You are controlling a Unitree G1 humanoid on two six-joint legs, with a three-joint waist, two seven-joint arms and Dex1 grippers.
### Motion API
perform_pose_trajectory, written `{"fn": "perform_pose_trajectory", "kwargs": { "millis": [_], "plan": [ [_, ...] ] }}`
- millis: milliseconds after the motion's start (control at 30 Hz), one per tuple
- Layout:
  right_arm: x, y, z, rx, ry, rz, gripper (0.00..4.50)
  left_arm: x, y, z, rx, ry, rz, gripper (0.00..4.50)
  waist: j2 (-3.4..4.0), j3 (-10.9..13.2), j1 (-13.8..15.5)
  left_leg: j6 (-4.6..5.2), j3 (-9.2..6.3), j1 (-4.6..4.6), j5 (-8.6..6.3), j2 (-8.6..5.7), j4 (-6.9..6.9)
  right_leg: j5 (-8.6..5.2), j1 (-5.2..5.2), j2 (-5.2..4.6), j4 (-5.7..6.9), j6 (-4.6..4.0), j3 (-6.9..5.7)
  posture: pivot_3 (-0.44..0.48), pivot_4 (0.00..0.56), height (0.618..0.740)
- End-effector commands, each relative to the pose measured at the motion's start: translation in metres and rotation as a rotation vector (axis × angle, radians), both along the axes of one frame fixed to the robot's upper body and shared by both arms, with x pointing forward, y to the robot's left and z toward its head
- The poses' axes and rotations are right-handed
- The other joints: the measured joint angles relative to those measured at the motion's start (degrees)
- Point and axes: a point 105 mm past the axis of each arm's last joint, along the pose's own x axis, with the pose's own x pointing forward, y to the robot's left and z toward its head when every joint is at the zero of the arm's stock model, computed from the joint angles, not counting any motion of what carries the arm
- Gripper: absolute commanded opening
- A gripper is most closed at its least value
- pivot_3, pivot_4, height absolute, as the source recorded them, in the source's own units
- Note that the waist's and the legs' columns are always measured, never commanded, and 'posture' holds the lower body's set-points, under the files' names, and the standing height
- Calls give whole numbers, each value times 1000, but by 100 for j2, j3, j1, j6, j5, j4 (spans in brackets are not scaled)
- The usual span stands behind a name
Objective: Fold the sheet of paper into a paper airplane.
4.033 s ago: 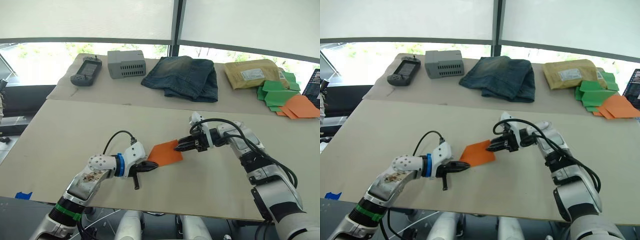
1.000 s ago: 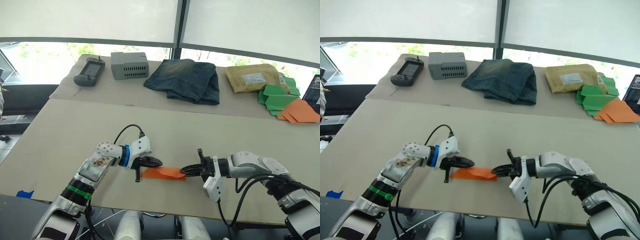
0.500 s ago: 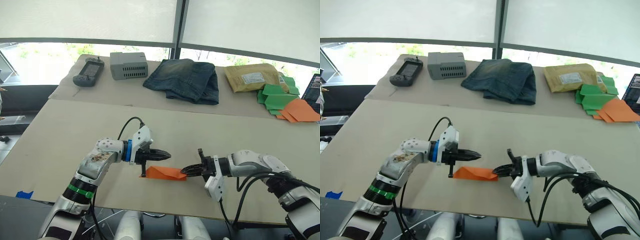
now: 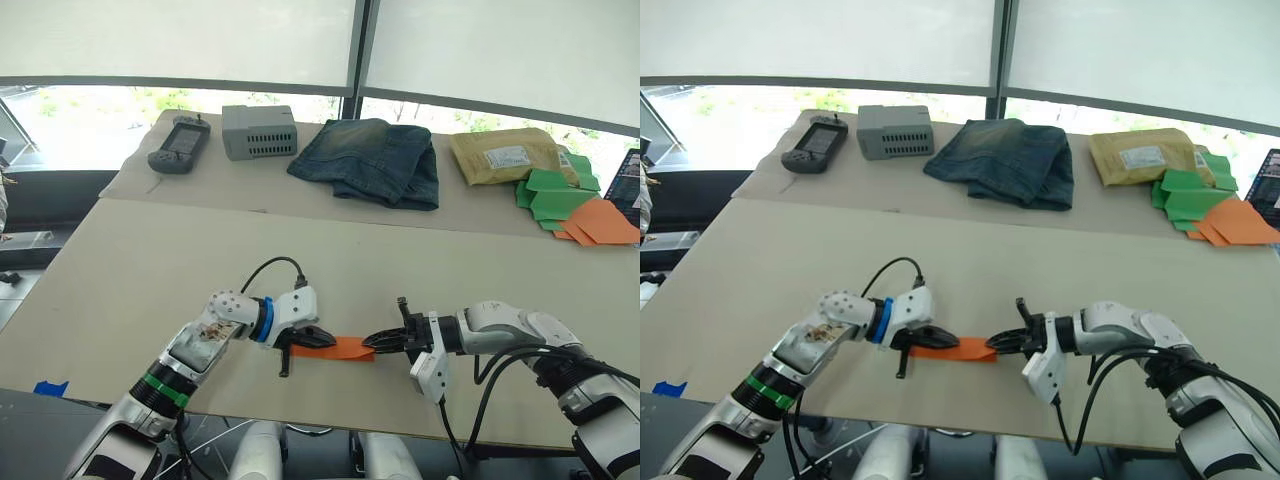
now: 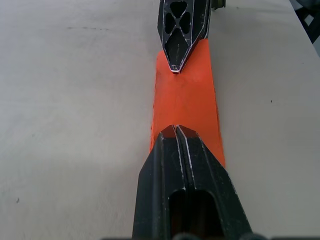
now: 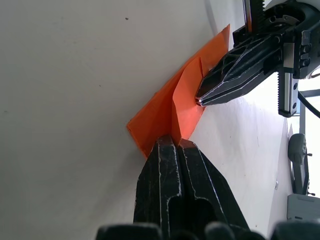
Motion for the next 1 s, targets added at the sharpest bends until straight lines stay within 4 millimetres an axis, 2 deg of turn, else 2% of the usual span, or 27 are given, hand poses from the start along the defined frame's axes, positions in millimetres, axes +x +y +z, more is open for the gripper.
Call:
{"fn": "perform_pose_trajectory", "kwargs": {
  "millis": [33,100,233,367,467,533,633,733,833,1000],
  "plan": [
    [-6,-13,-12,-73,52,-26,20,-1,9,-26,85,48,40,0,9,-5,5,0,-1,0,0,0,0,0,1,0,0,0,0,0,150,716],
    [-8,-15,-11,-52,82,-44,20,-2,8,-26,70,58,41,0,15,-9,12,0,-1,2,0,-1,0,-1,3,-2,-1,1,0,0,150,716],
    [-13,-38,-15,-91,143,-117,1290,-5,6,-27,50,78,43,0,24,-14,16,3,-2,2,-2,-9,0,-4,6,-11,-1,6,1,0,150,716],
    [-8,-58,-4,-8,220,-303,2602,-6,6,-28,49,77,44,0,29,-22,14,7,-7,9,-4,-10,0,-7,13,-20,-3,11,0,0,150,716],
    [-4,-55,24,179,332,-422,2602,-6,6,-26,45,75,44,0,30,-24,8,7,-15,13,-4,-9,-1,-7,17,-21,-3,12,2,0,150,716],
    [-2,-42,47,341,447,-476,1956,-5,6,-25,40,73,48,0,32,-24,-1,8,-28,10,-5,-7,-2,-7,15,-22,-1,12,5,0,150,716],
    [-4,-26,58,436,598,-518,944,-5,8,-23,36,75,52,0,42,-30,-41,8,-29,14,-5,1,-3,-5,13,-17,3,12,6,0,150,716],
    [-6,-4,45,493,813,-624,36,-2,13,-21,35,84,62,0,39,-32,-30,7,-33,25,-6,10,-2,-6,15,-2,5,12,3,0,150,716],
    [-11,12,33,504,921,-669,36,3,18,-18,38,77,82,0,42,-34,0,-1,-37,17,-11,11,-6,-9,4,5,5,6,1,0,150,716],
    [-6,29,11,494,998,-760,36,1,26,-17,52,75,100,0,43,-33,-34,-3,-31,0,-12,10,-8,-10,-12,7,4,5,2,0,150,716]
  ]
}}
